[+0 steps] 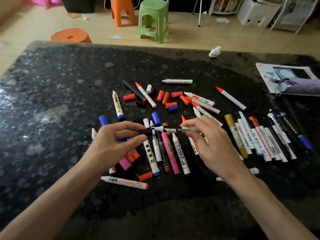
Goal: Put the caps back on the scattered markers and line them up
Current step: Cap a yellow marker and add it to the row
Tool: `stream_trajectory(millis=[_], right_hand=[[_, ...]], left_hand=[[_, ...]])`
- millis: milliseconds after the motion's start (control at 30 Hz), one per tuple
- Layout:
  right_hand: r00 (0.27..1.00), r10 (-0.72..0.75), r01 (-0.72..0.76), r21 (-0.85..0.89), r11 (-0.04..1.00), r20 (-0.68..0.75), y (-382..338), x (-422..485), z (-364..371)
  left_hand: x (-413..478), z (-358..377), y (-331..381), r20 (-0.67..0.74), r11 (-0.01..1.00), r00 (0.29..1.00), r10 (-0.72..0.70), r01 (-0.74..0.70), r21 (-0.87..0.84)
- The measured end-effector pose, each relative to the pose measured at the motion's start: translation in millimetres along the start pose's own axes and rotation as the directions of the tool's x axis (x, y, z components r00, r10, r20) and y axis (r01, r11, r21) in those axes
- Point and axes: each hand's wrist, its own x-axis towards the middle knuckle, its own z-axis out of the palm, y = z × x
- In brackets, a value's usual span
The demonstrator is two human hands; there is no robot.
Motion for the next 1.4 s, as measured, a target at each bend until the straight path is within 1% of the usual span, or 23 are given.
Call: stream_trajectory(millis=[200, 367, 467, 533, 567, 700, 833, 1000, 1067, 1133, 1200, 1267, 1333, 1400], right_hand=[[0.999, 0.008, -0.012, -0.073, 0.997, -0.053, -1, -3, -3], [0.999, -0.03, 0.028, -0.072, 0.997, -0.025, -7, -6, 0], [0.998, -0.064, 0.063, -0.081, 0.995, -0.01, -10, -9, 3], [0.997, -0.077, 0.076, -0.071, 0.995, -0.01, -12, -11, 4], [0.997, -0.079, 0.078, -0.06, 0.995, -0.015, -12, -12, 5], [0.995, -0.081, 0.08, -0.035, 0.996, -0.051, -13, -15, 7], [0.993, -0.105, 0.102, -0.043, 0.994, -0.061, -15, -17, 8], [0.997, -0.057, 0.057, 0.001, 0.998, -0.061, -17, -20, 13], [0.999, -0.03, 0.03, 0.002, 1.0, -0.026, -17, -18, 8], [0.999, -0.003, 0.004, -0.015, 1.0, 0.046, -16, -15, 1], [0.994, -0.012, 0.022, -0.082, 0.996, 0.112, -15, -14, -6], [0.991, -0.014, 0.031, -0.121, 0.992, 0.133, -14, -15, -10], [0.994, 0.037, -0.026, -0.108, 0.994, 0.099, -8, -18, -14], [0.994, 0.107, -0.108, -0.14, 0.984, -0.016, 3, -20, -19]], left_hand=[[2, 1, -1, -0.005, 1.0, 1.0, -0.011, 0.011, -0.008], [1, 4, 0, 0.027, 1.0, 0.999, 0.018, -0.019, 0.022], [-1, 9, -1, 0.038, 0.976, 0.991, 0.13, -0.135, 0.172], [-4, 13, -2, 0.013, 0.933, 0.975, 0.222, -0.216, 0.287], [-4, 15, -2, -0.005, 0.914, 0.964, 0.266, -0.25, 0.318], [-6, 19, -4, -0.031, 0.889, 0.931, 0.363, -0.336, 0.312], [-7, 22, -13, -0.047, 0.889, 0.927, 0.372, -0.342, 0.305], [-6, 22, -14, -0.051, 0.883, 0.922, 0.385, -0.351, 0.313], [-4, 21, -10, -0.024, 0.879, 0.925, 0.378, -0.351, 0.323], [-2, 20, -4, 0.018, 0.859, 0.922, 0.387, -0.368, 0.355], [1, 21, 1, 0.053, 0.849, 0.921, 0.386, -0.377, 0.37], [3, 24, 4, 0.088, 0.855, 0.927, 0.364, -0.371, 0.362], [4, 27, 6, 0.114, 0.863, 0.935, 0.334, -0.353, 0.362], [5, 30, 6, 0.129, 0.884, 0.945, 0.302, -0.328, 0.333]])
